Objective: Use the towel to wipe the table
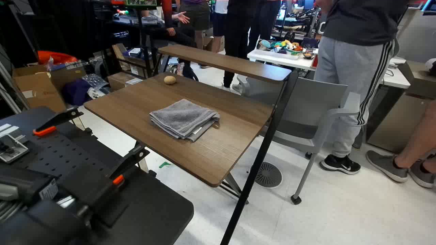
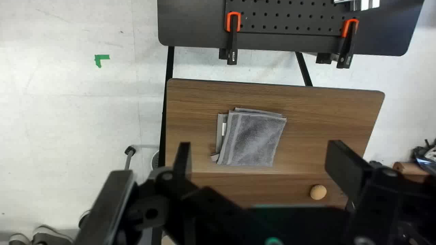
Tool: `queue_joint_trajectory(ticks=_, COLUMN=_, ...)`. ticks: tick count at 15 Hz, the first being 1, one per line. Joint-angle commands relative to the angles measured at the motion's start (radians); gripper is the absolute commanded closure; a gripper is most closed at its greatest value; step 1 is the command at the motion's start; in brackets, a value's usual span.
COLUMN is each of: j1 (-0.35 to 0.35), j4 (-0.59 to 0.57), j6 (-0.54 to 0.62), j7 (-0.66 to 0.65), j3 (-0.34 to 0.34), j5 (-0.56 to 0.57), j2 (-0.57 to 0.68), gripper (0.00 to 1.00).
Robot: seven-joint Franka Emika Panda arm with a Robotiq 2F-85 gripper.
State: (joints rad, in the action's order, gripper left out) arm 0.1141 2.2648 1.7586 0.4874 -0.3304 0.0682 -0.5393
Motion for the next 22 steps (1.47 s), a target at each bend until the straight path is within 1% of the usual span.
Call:
queue_joint_trajectory(ticks=1, j1=0.007, j4=-0.005, j6=-0.003, j7=0.003, j3=0.006, j5=-0.004, j2=0.002, gripper=0.00)
queue_joint_trajectory(ticks=9, j1=0.007, j4=-0.008, j6=-0.003, j7=0.003, j3=0.006, j5=-0.004, j2=0.001, gripper=0.00)
queue_joint_trajectory(ticks=10, j1=0.002, j4=-0.011, j6=0.027, j7=-0.010, j3=0.009, j5=-0.012, j2=0.019, gripper=0.00)
queue_joint_trajectory(ticks=11, j1=0.000, j4=-0.027, j6=0.024, j7=-0.023, j3=0.012, j5=-0.014, j2=0.046, gripper=0.00)
queue_joint_trajectory(ticks=13, j1=-0.011, j4=-0.050, j6=0.049, j7=-0.045, j3=0.003, j5=-0.072, j2=0.099, gripper=0.00)
queue_joint_trajectory(ticks=14, j1=-0.014, j4=-0.062, j6=0.083, j7=-0.078, j3=-0.001, j5=-0.119, j2=0.141, gripper=0.00)
queue_joint_trajectory(ticks=16, j1=-0.008, j4=-0.067, j6=0.187, j7=-0.142, j3=0.002, j5=-0.216, j2=0.217, gripper=0.00)
queue_joint_trajectory(ticks=18, j1=0.003, j4=-0.057, j6=0.298, j7=-0.177, j3=0.018, j5=-0.257, j2=0.291, gripper=0.00)
queue_joint_trajectory(ticks=19, j1=0.008, j4=-0.051, j6=0.346, j7=-0.193, j3=0.026, j5=-0.261, j2=0.327, gripper=0.00)
queue_joint_trajectory(ticks=20, j1=0.018, j4=-0.041, j6=0.387, j7=-0.213, j3=0.039, j5=-0.233, j2=0.363, gripper=0.00)
queue_joint_trajectory(ticks=21, j1=0.030, j4=-0.033, j6=0.394, j7=-0.232, j3=0.049, j5=-0.190, j2=0.378, gripper=0.00)
queue_joint_trajectory(ticks=22, j1=0.040, j4=-0.031, j6=0.362, j7=-0.240, j3=0.057, j5=-0.136, j2=0.375, gripper=0.00)
